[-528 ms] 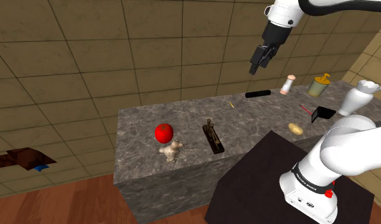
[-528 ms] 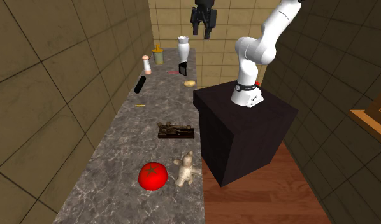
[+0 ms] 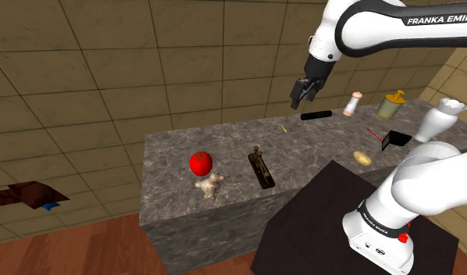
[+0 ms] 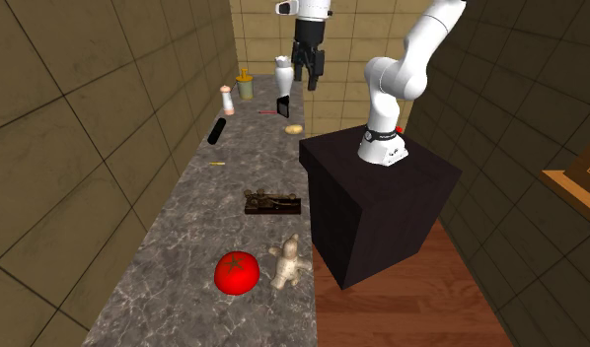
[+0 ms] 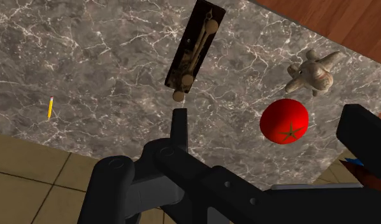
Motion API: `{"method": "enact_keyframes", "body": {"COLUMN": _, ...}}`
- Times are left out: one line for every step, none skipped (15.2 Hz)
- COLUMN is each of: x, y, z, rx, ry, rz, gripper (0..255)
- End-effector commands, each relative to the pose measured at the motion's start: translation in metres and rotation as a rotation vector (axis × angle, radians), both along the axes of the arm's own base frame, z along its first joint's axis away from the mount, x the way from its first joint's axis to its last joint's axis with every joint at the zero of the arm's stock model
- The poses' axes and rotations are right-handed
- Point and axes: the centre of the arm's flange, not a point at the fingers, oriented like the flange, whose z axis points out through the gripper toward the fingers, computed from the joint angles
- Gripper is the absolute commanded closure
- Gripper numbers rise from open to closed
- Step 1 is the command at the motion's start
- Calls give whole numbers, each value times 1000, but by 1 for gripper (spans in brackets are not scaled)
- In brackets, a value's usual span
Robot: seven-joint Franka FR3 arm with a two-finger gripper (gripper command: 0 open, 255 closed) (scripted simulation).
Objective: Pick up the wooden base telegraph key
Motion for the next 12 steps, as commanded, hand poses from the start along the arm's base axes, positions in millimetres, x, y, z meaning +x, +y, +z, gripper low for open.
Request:
{"method": "enact_keyframes", "body": {"x": 13, "y": -2, "z": -27, "rx": -1, "ry": 4, "rz": -30, "gripper": 0}}
{"method": "enact_keyframes", "body": {"x": 17, "y": -2, "z": -40, "rx": -2, "ry": 7, "rz": -44, "gripper": 0}}
{"method": "enact_keyframes", "body": {"x": 22, "y": -1, "z": -52, "rx": -3, "ry": 11, "rz": -59, "gripper": 0}}
{"method": "enact_keyframes", "body": {"x": 26, "y": -1, "z": -65, "rx": -3, "ry": 14, "rz": -73, "gripper": 0}}
{"method": "enact_keyframes", "body": {"x": 31, "y": 0, "z": -77, "rx": -4, "ry": 17, "rz": -88, "gripper": 0}}
{"method": "enact_keyframes", "body": {"x": 35, "y": 0, "z": -90, "rx": -5, "ry": 20, "rz": -102, "gripper": 0}}
{"method": "enact_keyframes", "body": {"x": 40, "y": 0, "z": -102, "rx": -6, "ry": 23, "rz": -117, "gripper": 0}}
{"method": "enact_keyframes", "body": {"x": 44, "y": 0, "z": -115, "rx": -6, "ry": 26, "rz": -131, "gripper": 0}}
{"method": "enact_keyframes", "body": {"x": 48, "y": 0, "z": -127, "rx": -7, "ry": 29, "rz": -146, "gripper": 0}}
{"method": "enact_keyframes", "body": {"x": 53, "y": 0, "z": -140, "rx": -8, "ry": 32, "rz": -160, "gripper": 0}}
{"method": "enact_keyframes", "body": {"x": 57, "y": 0, "z": -153, "rx": -9, "ry": 35, "rz": -174, "gripper": 0}}
{"method": "enact_keyframes", "body": {"x": 61, "y": 0, "z": -165, "rx": -9, "ry": 38, "rz": -189, "gripper": 0}}
